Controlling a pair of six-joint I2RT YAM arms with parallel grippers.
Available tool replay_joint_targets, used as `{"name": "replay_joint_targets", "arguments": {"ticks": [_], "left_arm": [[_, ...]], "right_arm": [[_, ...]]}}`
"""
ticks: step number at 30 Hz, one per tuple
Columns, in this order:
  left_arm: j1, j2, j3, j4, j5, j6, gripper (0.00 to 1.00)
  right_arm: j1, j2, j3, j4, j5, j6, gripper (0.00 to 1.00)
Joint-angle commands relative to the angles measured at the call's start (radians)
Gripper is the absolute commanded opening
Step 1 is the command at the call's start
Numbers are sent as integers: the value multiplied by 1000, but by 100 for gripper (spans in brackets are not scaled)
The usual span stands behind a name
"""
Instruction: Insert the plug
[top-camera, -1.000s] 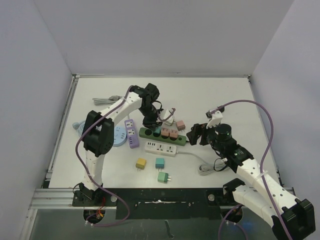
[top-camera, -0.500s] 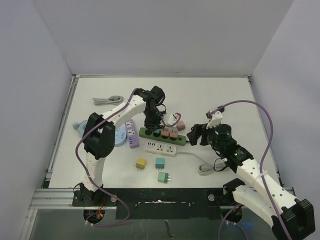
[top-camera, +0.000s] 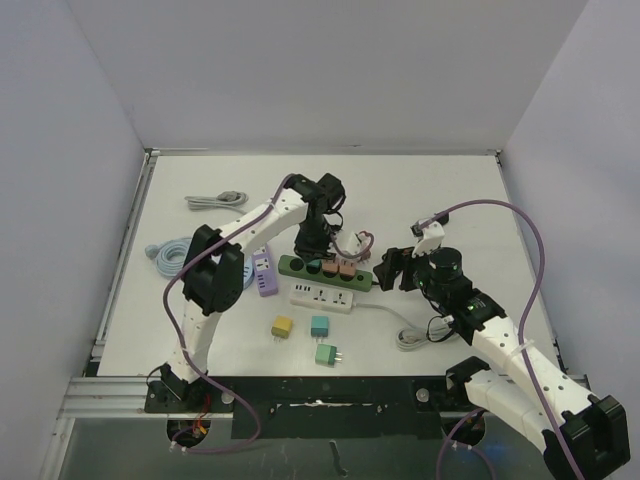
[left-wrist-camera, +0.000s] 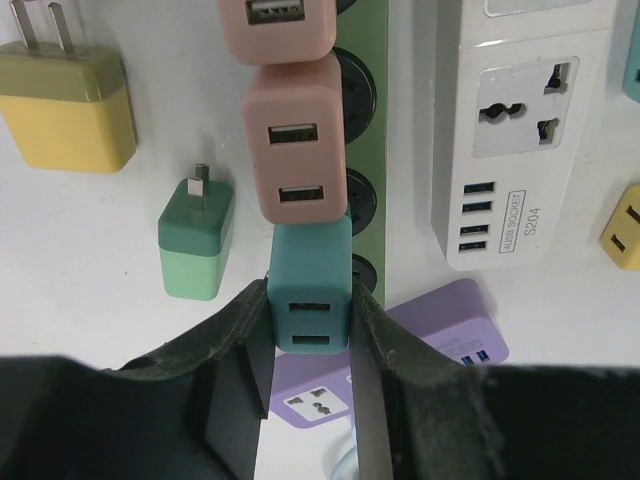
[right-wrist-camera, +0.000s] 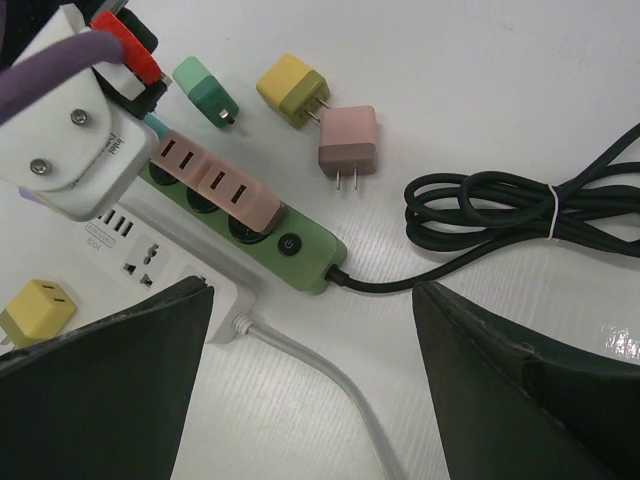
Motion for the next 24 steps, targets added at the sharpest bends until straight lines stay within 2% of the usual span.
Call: {"name": "replay_joint_targets", "arguments": {"ticks": [1, 6, 13, 24], "left_arm": [[-34, 104, -43, 53, -52, -45, 7], [-66, 85, -108, 142, -45, -71, 13], [-78, 135, -60, 144, 5, -104, 13], [-61, 133, -213, 210, 40, -66, 6]], "right_arm": [[-11, -22, 6, 50, -4, -10, 83], [-13, -27, -2, 52, -3, -4, 83], [-16, -27, -8, 52, -3, 0, 83], [-22, -81, -21, 35, 93, 4, 82]]}}
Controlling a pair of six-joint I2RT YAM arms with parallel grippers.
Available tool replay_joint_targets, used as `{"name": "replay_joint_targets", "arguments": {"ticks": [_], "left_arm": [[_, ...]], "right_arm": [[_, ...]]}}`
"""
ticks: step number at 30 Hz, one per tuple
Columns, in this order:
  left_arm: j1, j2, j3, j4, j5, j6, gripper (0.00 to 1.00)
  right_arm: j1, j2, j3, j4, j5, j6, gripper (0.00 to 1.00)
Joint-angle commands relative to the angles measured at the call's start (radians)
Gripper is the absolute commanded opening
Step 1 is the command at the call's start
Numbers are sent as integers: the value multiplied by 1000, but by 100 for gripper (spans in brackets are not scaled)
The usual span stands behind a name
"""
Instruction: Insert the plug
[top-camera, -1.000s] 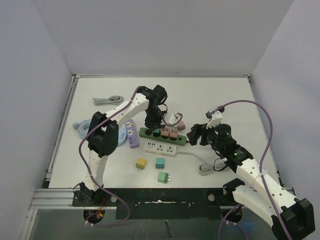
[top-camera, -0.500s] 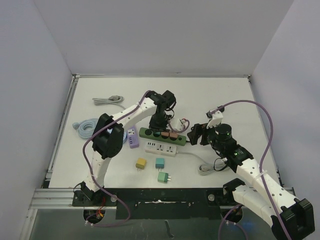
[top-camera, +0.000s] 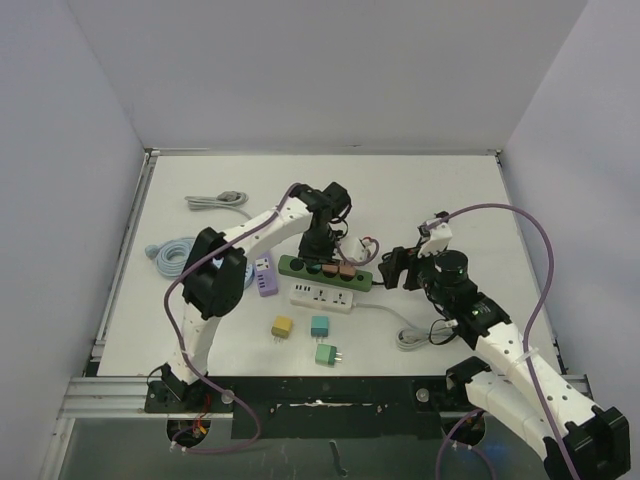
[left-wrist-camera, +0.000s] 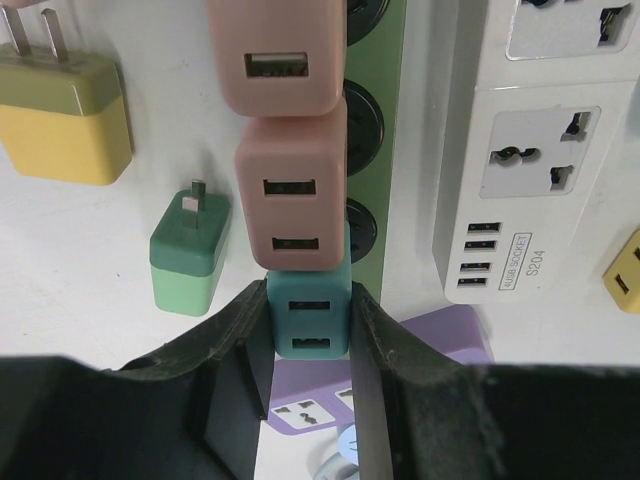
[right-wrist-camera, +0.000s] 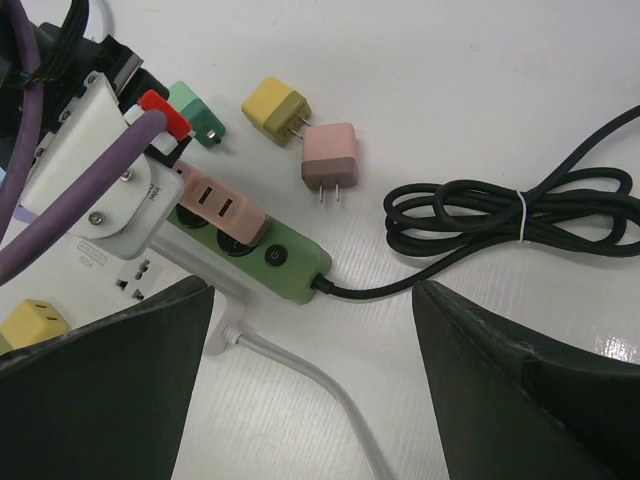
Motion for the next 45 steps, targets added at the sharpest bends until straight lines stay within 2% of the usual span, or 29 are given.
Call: {"name": "replay_joint_targets", "arguments": {"ticks": [1, 7, 18, 20, 21, 24, 25, 30, 35, 37, 41, 43, 45], "left_arm": [[-6, 130, -155, 141, 130, 39, 6], [-2, 116, -248, 259, 127, 17, 0], [12, 229, -93, 118, 181, 10, 0], [16, 199, -75, 97, 223, 15, 13], [19, 167, -66, 90, 244, 17, 25], [22, 86, -23, 56, 264, 18, 71], [23, 57, -7, 44, 274, 14, 74], [40, -114, 40, 28, 290, -10, 76], [77, -333, -91, 168, 303, -99, 76], [94, -424, -182, 283, 282, -209, 76], [95, -612, -388, 647, -68, -698, 76], [99, -675, -457, 728, -195, -854, 76], [110, -716, -486, 722, -320, -1047, 77]], "right_arm": [[-9, -46, -13, 35, 88, 8, 82], [-11, -91, -7, 3, 167, 35, 82], [-14, -114, -9, -22, 170, 42, 82], [-15, -113, 3, -31, 172, 36, 82], [-15, -113, 13, -40, 174, 34, 83], [-17, -112, 30, -55, 178, 28, 83], [-17, -112, 33, -57, 178, 25, 83], [-19, -117, 61, -88, 180, 22, 83], [-21, -106, 90, -105, 165, 42, 83], [-22, -79, 111, -108, 164, 52, 83], [-27, 106, 215, -158, 179, 106, 83], [-30, 236, 288, -191, 160, 138, 83], [-34, 376, 365, -215, 126, 146, 82]]}}
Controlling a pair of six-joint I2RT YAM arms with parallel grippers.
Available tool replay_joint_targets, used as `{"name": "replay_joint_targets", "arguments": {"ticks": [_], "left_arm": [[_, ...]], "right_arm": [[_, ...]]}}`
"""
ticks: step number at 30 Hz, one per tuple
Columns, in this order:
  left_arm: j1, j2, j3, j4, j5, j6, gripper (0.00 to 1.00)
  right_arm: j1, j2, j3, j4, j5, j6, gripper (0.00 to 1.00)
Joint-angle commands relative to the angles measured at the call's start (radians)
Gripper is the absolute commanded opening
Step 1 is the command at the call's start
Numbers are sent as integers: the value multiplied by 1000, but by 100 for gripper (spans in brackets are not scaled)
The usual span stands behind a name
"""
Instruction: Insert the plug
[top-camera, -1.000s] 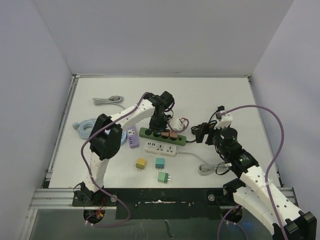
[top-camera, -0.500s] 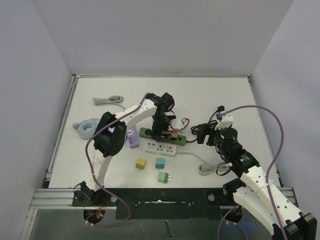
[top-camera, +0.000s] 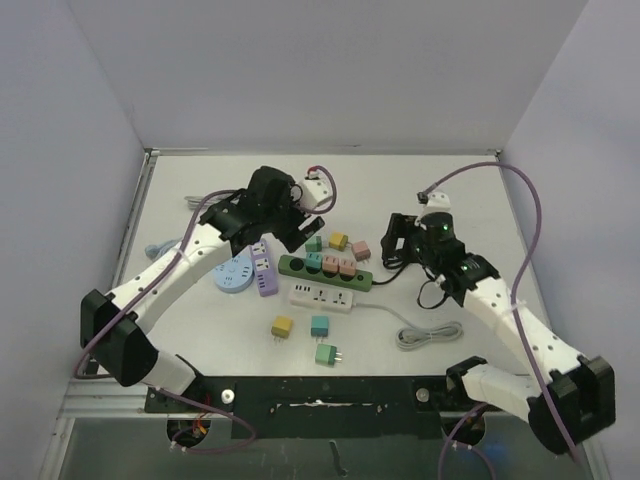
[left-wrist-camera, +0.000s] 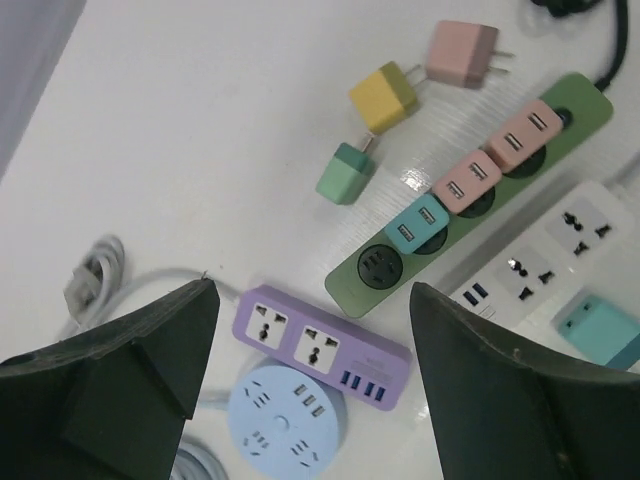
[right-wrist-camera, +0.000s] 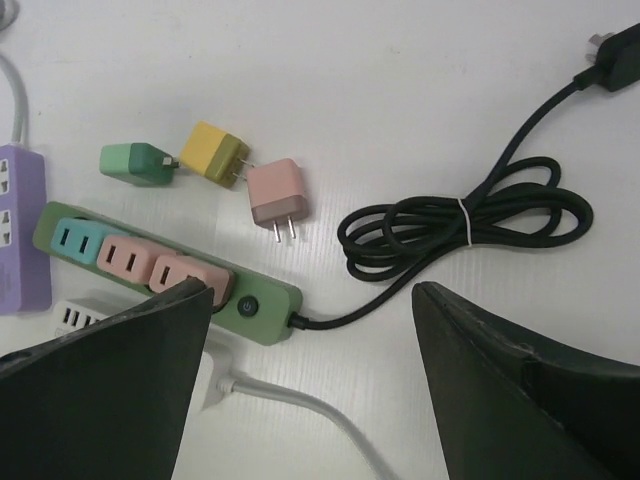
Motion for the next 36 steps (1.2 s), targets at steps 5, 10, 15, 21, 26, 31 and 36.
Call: {"name": "replay_joint_targets", "arguments": {"ticks": [5, 10, 15, 21, 26, 31, 36], "left_arm": [[151, -157, -180, 163, -270, -790, 77], [300, -295, -453, 325, 32, -961, 77], [312, -385, -543, 397, 69, -976, 77], [314, -421, -559, 373, 68, -956, 77], [315, -434, -569, 359, 58, -952, 77], [315, -434, -567, 350, 72, -955, 77], [314, -441, -555, 351, 100, -968, 77]], "right_arm": [[-7, 463, 243, -26, -94, 9, 82], [0, 618, 329, -34, -129, -43, 82], [16, 741, 419, -60, -158, -88, 81], [46, 872, 518, -105, -146, -104, 76], [59, 917, 546, -129, -106, -93, 64], [62, 924, 540, -135, -60, -86, 47], [63, 868, 508, -76, -21, -72, 43]]}}
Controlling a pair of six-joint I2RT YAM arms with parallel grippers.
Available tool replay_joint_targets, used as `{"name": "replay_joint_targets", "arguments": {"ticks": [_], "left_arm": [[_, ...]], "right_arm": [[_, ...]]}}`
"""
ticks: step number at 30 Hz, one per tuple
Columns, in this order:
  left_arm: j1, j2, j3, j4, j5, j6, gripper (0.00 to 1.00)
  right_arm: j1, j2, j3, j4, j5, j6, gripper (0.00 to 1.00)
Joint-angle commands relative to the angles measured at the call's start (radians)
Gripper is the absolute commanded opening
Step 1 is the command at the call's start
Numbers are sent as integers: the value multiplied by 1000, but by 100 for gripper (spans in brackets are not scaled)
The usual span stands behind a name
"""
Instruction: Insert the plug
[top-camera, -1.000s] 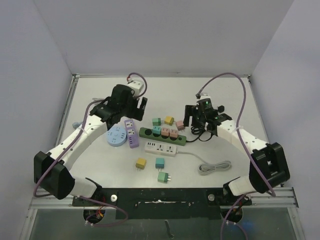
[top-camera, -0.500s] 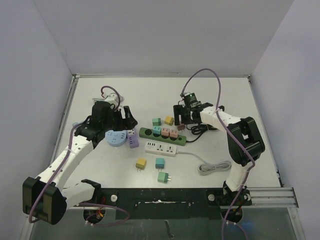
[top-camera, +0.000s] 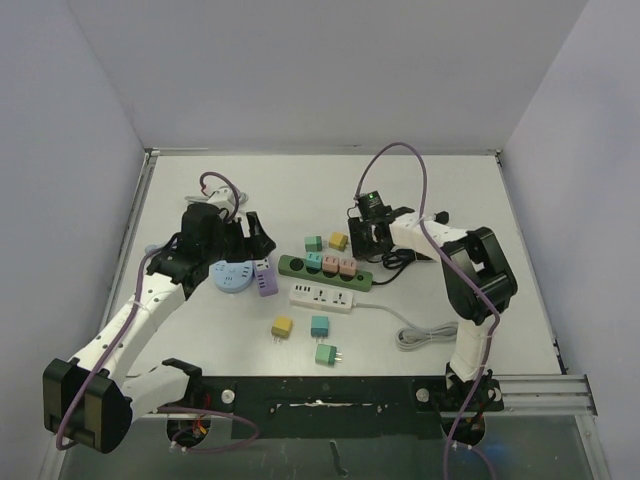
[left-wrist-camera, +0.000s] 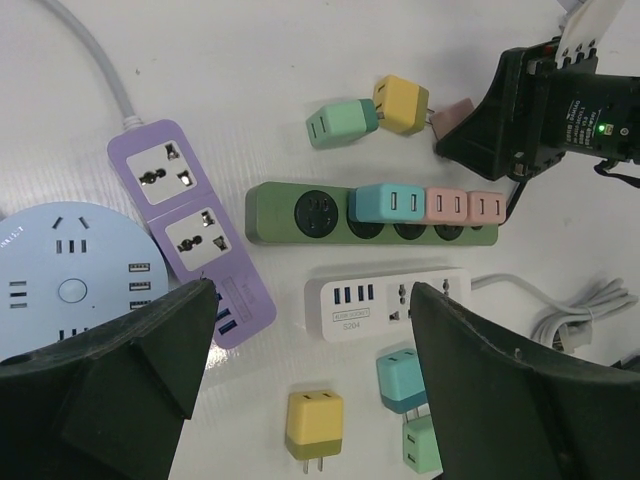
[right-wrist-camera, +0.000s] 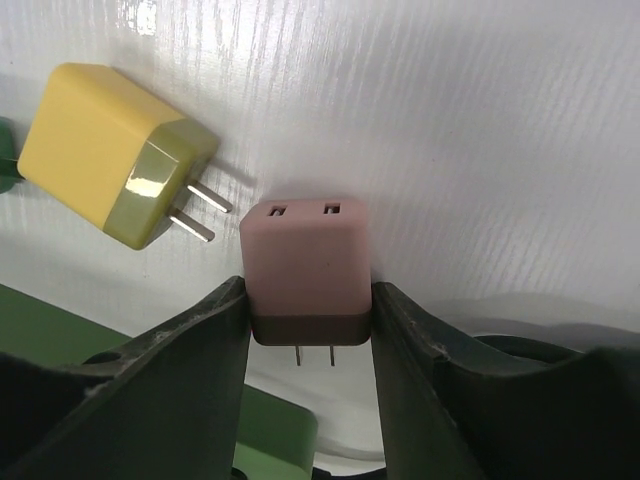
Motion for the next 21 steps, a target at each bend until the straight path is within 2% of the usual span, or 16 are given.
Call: {"name": "replay_joint_targets", "arguments": {"ticks": [1, 7, 9, 11, 12, 15, 18, 21], "left_arm": [[3, -28, 24, 47, 51, -22, 77], [2, -24, 60, 112, 157, -117, 77], [4, -11, 71, 165, 263, -217, 77], [-2, 1, 63, 298, 416, -345, 77], [-9, 2, 52, 370, 446, -435, 77], [-32, -1, 38, 478, 430, -511, 77], [-58, 7, 64, 428, 375, -476, 77], [-88, 24, 72, 408, 386, -466, 77]], "right_arm": [[3, -99, -9, 75, 72, 13, 43], [24, -307, -82, 185, 89, -33, 42], [53, -385, -110, 219, 65, -75, 42], [92, -460, -148, 261, 29, -120, 43], [117, -494, -172, 288, 6, -142, 43], [189, -612, -256, 387, -84, -194, 44], [245, -696, -355, 483, -157, -223, 45], [299, -744, -416, 550, -192, -254, 45]]}}
